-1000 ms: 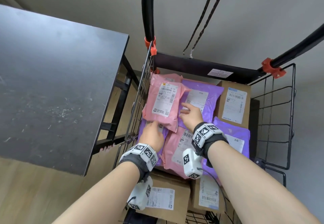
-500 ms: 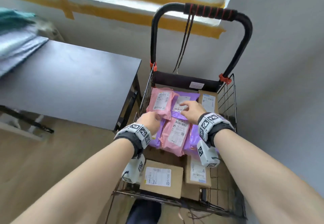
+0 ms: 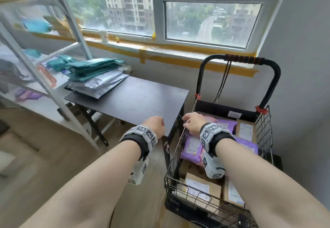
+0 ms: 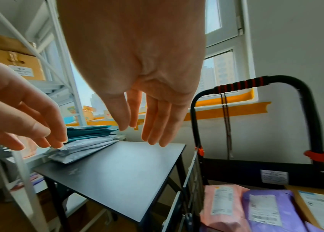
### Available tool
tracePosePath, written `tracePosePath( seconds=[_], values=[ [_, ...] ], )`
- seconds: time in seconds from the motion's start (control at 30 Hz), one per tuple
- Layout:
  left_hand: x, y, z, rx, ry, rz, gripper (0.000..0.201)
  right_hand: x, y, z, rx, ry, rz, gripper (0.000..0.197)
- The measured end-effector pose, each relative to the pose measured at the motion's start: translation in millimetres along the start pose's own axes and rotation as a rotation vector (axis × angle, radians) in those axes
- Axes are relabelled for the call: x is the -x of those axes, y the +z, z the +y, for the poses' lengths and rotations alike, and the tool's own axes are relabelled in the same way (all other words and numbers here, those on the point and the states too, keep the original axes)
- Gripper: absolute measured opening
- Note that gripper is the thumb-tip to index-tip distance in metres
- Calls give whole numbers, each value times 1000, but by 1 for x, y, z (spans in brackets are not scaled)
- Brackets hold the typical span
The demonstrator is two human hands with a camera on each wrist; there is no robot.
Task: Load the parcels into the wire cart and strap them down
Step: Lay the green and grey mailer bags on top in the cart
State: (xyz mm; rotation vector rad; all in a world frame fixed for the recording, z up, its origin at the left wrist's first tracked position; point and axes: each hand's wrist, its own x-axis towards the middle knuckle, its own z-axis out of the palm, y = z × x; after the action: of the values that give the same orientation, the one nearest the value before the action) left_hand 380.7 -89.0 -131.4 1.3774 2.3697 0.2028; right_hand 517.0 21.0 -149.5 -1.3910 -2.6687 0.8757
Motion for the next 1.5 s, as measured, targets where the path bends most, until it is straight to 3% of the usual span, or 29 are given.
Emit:
tracePosePath(
  seconds=[0.3,0.67,0.83,1.07,1.3,1.5],
  values=[
    [-31,-80,-135,-123,-49,79,33,-82,46,-139,75,-83,-36,36],
    [-139,-204,-352,-110,-34,141,28,-231,103,-340,64,-78,21,35],
    [-199,-256,-431,-76,-34,145,28,-293,119,-404,33,-70,-3,35],
    [-300,-297,-499,1,-83,169,28,-401,129,-447,-52,-76,4,32],
    [-417,-314,-527,8,-135,138,30,-528,138,-457,-214,-12,-24,31],
    [-503,-336,-549,-28,-186,54,30,-615,148,-456,-414,97,-14,41]
  ],
)
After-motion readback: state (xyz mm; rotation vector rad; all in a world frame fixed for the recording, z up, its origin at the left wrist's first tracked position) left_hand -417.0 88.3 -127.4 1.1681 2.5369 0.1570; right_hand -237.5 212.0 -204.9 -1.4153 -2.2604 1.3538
